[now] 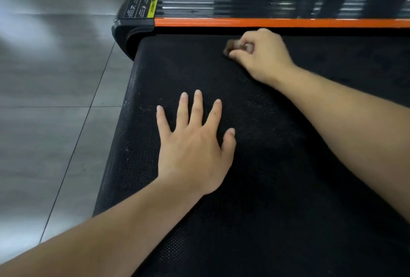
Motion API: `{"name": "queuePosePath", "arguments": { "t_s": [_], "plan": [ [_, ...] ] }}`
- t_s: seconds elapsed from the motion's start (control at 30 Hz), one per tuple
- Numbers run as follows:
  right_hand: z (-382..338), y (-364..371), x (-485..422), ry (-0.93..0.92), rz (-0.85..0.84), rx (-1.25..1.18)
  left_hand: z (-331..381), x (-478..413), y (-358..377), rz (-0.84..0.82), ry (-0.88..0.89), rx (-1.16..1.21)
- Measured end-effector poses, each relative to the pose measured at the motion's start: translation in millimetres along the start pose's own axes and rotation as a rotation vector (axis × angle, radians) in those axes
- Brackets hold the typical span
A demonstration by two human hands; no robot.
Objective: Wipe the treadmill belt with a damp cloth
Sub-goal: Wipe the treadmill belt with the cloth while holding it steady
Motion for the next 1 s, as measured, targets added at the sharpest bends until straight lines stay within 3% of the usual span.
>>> {"name": "queuePosePath", "arguments": {
  "t_s": [0.1,0.13,0.27,0.4,0.57,0.67,0.83,0.93,1.0],
  "plan": [
    [19,-15,-30,0.343,0.17,-0.008,1,0,0,0.013,0.002,0.002],
    [20,-14,-32,0.358,0.199,0.02,1,1,0,0.016,0.004,0.004],
    [12,-3,-11,0.05,0.052,0.04,1,0,1,0.02,0.002,0.0],
    [36,-28,-33,0.374,0.191,0.029,1,0,2,0.03,0.005,0.005],
    [28,-19,7,0.033,0.011,0.087,2,0,0,0.005,0.001,-0.007],
    [48,-36,-2,0.274,0.177,0.129,2,0,0,0.0,0.003,-0.011],
    [34,-27,41,-0.028,0.026,0.157,3,-1,-2,-0.026,-0.002,-0.015],
    [55,-45,26,0.244,0.169,0.107,2,-1,-1,-0.017,-0.004,-0.007],
    [46,-38,39,0.199,0.195,0.135,1,-1,-1,-0.022,-0.008,-0.012]
  ]
}}
Point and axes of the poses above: each hand's wrist, its own x-axis away from the middle knuckle, its own y-axis out of the palm, z = x × y, the point moved 1 cm from there along -x, towards the middle knuckle, and after that the axes turned 15 degrees about y, right-handed, at the moved point
